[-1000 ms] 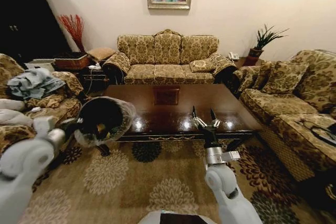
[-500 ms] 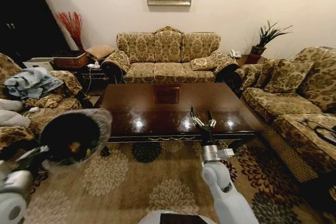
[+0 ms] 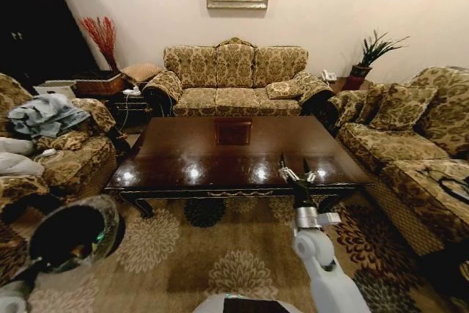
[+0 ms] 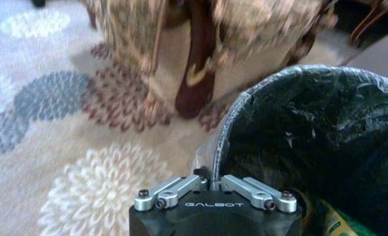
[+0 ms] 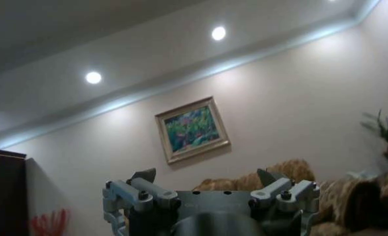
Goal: Move to the front of the table and place the trash on the table into the trash bin.
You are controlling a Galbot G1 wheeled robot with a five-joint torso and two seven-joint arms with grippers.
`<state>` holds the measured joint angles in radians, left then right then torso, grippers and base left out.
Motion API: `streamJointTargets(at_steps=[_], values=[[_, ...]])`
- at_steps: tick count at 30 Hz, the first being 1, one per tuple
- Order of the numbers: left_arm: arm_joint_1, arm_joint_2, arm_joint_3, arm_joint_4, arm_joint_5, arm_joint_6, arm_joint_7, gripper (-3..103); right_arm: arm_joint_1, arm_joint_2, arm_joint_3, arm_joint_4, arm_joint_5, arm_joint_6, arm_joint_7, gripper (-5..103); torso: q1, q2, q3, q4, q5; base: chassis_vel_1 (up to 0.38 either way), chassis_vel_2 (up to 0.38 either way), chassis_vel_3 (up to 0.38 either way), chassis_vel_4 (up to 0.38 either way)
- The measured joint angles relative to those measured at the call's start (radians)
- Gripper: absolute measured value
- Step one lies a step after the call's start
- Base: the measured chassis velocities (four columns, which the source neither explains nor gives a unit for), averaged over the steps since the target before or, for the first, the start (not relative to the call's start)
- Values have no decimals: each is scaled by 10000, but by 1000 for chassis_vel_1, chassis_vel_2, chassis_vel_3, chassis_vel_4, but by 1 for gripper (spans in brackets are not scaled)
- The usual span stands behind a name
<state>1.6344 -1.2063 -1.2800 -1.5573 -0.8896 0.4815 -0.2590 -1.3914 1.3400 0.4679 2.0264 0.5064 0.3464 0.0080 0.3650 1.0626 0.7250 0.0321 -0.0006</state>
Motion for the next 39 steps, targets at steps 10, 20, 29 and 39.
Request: streamJointTargets(at_steps=[10,20,29,39], values=[[-1264,696,1342,2921,134,-518,312,0,-310,119,691,472,-710,-302,198,100,0,0,0,2,5,0,0,0,0],[-1882,497,1784,4186,265,-730,436,0,-446,395,526,867,-1202,-810,346,100,0,0,0,0,4,0,0,0,0],[-1950,396,1925,4605,468,-1048,770,0,-523,547,152,868,-1582,-727,412,100,0,0,0,0,8,95,93,-86,-99],[-2136,349,2082,4853,596,-1201,924,0,-556,451,-229,959,-1649,-230,546,100,0,0,-1,0,7,228,229,-229,-238]])
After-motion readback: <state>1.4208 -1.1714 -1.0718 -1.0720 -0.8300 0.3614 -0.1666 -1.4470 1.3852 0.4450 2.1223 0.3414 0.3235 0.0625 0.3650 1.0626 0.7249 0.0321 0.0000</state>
